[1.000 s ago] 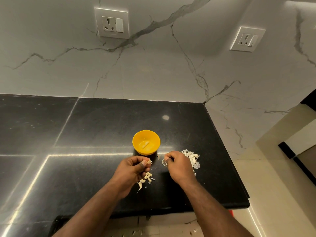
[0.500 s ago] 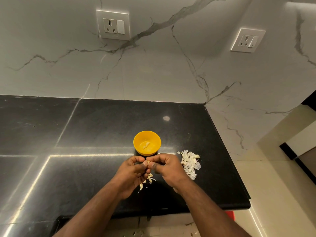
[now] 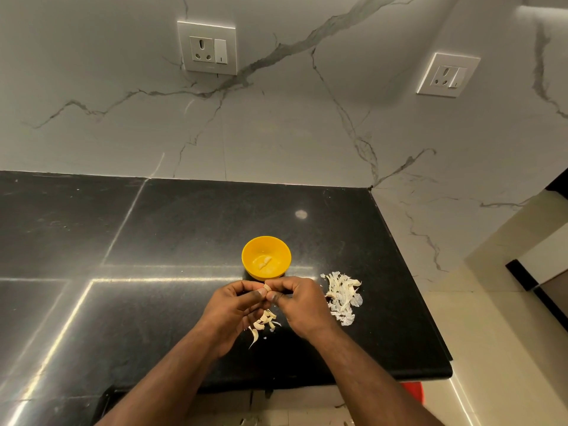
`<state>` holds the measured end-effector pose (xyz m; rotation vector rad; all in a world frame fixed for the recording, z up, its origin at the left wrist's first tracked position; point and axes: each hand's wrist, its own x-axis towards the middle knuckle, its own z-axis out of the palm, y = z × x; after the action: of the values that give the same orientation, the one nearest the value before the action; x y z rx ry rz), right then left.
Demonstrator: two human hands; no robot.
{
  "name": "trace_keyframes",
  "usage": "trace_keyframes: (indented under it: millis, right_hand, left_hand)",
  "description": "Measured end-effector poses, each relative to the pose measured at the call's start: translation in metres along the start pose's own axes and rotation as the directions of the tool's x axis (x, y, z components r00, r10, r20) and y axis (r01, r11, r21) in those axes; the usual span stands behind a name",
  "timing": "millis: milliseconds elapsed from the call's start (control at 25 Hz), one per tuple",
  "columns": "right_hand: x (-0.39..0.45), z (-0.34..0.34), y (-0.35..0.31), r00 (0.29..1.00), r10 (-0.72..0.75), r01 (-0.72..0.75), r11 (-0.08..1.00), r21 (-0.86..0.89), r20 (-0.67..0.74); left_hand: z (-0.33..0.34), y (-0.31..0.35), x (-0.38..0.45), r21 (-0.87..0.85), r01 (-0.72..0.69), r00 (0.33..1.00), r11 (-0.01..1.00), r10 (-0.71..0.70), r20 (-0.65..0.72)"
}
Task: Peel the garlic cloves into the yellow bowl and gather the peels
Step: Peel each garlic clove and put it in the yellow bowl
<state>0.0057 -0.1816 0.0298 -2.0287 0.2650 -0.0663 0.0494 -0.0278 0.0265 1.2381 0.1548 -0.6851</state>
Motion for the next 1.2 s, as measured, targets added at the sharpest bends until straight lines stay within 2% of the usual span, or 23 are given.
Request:
trace_keyframes:
  millis: [320, 600, 960, 1200]
  right_hand:
    - [0.004, 0.000, 0.003, 0.999, 0.043, -0.043, 0.997, 0.072, 0.005]
    - [0.002, 0.002, -0.004, 0.999, 0.023, -0.024, 0.999, -0.023, -0.027]
    - [0.002, 0.008, -0.002, 0.993, -0.070, 0.060, 0.992, -0.111, -0.095]
    - [0.004, 0.005, -0.002, 0.998, -0.013, 0.016, 0.998, 0.054, -0.063]
  left_hand:
    - [-0.006, 0.002, 0.000, 0.022, 0.010, 1.000, 1.000, -0.010, 0.011]
    - [-0.010, 0.001, 0.001, 0.006, 0.019, 0.999, 1.000, -0.020, 0.031]
    - [-0.012, 0.001, 0.004, 0.028, 0.023, 1.000, 0.999, -0.024, 0.020]
    - [-0.014, 0.002, 0.007, 0.012, 0.020, 1.000, 1.000, -0.020, 0.008]
